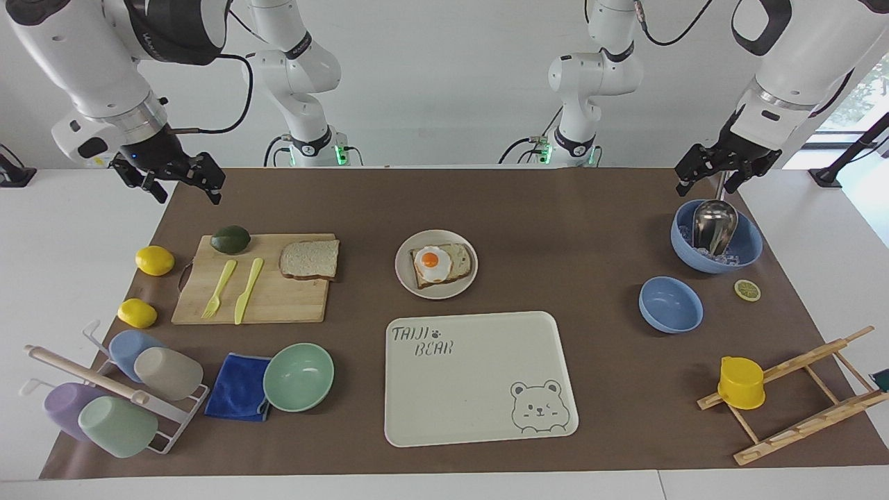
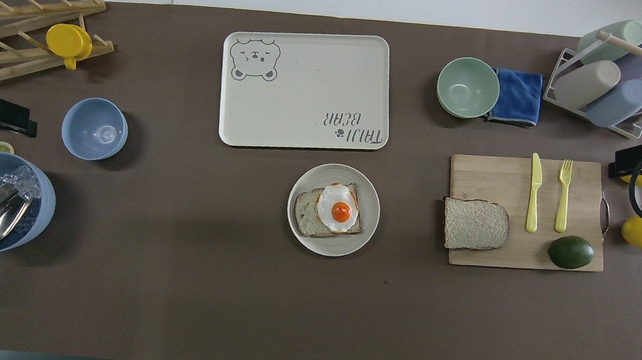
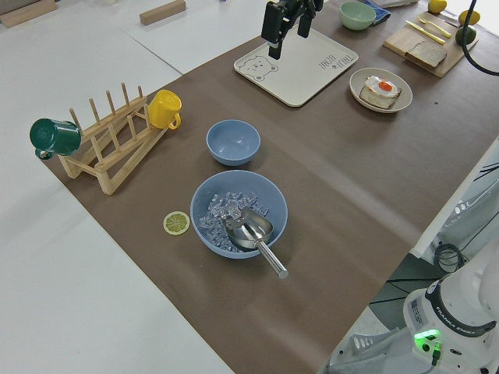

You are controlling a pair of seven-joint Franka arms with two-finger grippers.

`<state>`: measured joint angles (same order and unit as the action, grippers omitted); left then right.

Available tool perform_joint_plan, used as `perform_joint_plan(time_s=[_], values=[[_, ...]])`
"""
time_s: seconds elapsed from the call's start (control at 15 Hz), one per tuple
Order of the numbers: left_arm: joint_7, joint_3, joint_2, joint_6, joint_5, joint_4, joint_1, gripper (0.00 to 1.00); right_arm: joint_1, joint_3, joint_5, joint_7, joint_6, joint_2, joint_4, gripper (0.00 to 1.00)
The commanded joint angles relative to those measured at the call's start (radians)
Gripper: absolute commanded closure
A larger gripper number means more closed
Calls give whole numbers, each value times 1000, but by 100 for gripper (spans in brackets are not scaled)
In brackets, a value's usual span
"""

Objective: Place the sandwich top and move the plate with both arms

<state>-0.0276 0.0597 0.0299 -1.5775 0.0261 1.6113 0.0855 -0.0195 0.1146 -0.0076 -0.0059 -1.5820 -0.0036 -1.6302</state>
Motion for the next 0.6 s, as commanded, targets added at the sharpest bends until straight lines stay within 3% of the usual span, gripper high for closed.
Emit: perform_joint_plan(time_s=[0.0, 0.53], values=[[-11, 3, 21, -6, -12, 21, 8, 0, 13, -16, 3, 9, 5, -2, -3, 0], [-9, 3, 21, -10, -12, 21, 7, 0, 16, -20, 5, 0, 5, -4, -4, 0]])
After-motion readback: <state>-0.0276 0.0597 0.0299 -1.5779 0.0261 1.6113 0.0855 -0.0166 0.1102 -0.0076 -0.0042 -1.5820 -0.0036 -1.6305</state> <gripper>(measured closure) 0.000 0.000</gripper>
